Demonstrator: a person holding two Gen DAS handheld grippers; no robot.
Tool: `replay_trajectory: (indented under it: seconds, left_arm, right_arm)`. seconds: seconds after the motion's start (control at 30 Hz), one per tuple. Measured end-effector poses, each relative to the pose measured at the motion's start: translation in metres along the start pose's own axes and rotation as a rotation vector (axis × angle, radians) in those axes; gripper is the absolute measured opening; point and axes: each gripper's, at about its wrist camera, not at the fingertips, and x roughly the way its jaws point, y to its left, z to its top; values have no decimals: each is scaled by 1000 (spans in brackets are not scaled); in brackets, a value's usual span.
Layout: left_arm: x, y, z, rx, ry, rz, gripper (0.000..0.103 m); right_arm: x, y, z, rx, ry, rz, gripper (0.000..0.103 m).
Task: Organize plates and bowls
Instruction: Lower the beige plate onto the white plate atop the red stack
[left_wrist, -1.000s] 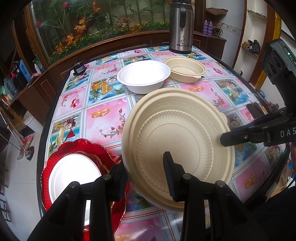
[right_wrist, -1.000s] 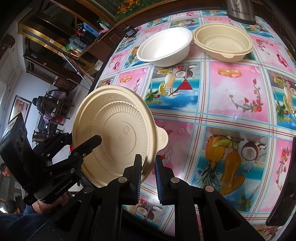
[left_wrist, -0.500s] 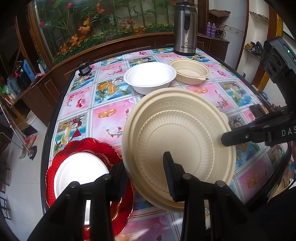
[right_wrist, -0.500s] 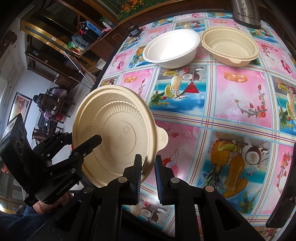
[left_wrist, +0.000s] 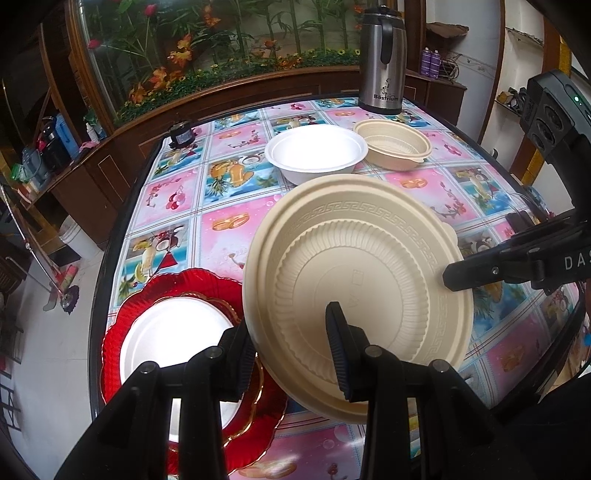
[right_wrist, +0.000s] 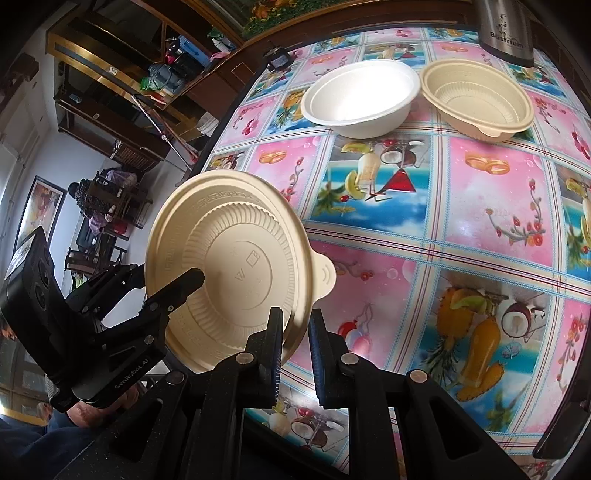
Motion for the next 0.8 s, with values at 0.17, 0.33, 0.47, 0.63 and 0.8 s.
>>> replay_trajectory:
  seconds: [0.17, 0.33, 0.47, 0.63, 0.8]
  left_arm:
    - [-2, 9, -4, -16, -1, 15, 34]
    - [-6, 22, -8, -41, -2, 34, 34]
    - [-8, 33, -13, -67, 1, 48, 34]
    - [-11, 52, -21, -110, 7, 70, 34]
    - [-13, 74, -30, -157, 19, 88, 34]
  right_arm:
    - [5, 8, 3, -16, 8, 2, 16]
    - [11, 20, 8, -41, 18, 11, 16]
    - [17, 30, 12, -58, 27, 20, 16]
    - [28, 47, 19, -90, 43, 36, 16]
    - [41, 65, 27, -114, 65, 55, 16]
